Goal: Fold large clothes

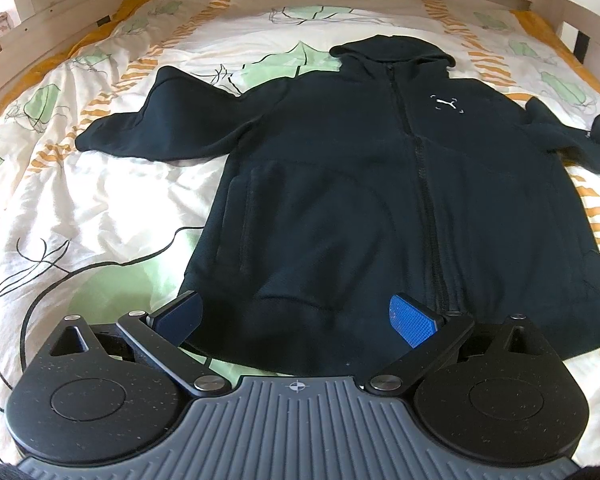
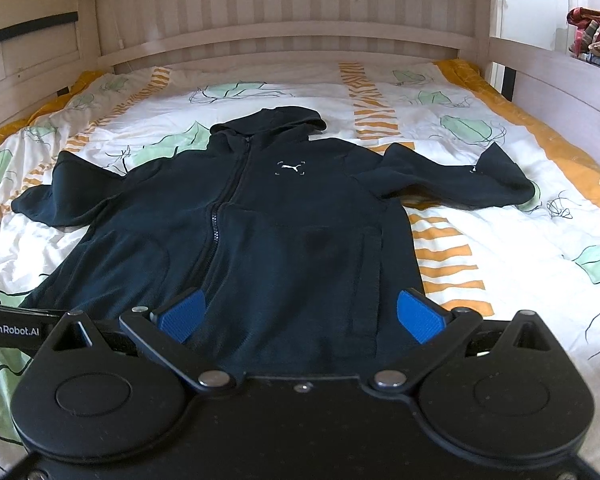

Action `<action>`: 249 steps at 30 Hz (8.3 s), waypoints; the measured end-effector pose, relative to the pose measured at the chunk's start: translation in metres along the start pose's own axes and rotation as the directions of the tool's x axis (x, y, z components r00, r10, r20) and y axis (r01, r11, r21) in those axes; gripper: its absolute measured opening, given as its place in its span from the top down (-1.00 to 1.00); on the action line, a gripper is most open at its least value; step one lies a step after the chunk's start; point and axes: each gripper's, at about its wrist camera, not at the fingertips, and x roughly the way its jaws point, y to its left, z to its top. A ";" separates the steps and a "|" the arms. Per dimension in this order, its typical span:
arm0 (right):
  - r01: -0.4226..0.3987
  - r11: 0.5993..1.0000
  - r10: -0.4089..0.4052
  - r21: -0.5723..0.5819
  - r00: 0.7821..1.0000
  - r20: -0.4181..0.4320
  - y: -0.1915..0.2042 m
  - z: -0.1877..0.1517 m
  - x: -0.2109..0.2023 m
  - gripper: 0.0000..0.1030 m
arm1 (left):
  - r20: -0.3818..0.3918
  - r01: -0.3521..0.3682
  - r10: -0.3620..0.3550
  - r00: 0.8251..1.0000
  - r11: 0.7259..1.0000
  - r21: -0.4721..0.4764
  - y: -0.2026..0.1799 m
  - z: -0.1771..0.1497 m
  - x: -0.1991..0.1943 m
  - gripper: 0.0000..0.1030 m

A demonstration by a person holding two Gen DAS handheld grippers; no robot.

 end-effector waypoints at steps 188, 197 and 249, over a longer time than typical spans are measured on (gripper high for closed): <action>-0.206 0.976 0.209 0.070 0.977 -0.031 -0.011 0.091 0.152 -0.58 | 0.129 0.392 -0.390 0.912 0.920 0.014 0.017 0.093 0.145 -0.50; -0.196 0.943 0.183 -0.269 0.981 -0.072 0.079 0.093 0.187 -0.77 | 0.099 0.299 -0.289 0.952 0.948 -0.112 0.060 0.097 0.182 -0.50; -0.320 0.947 0.319 -0.014 0.941 0.114 -0.030 0.159 0.186 0.63 | 0.121 0.052 -0.025 0.992 0.974 -0.222 0.145 0.130 0.221 -0.64</action>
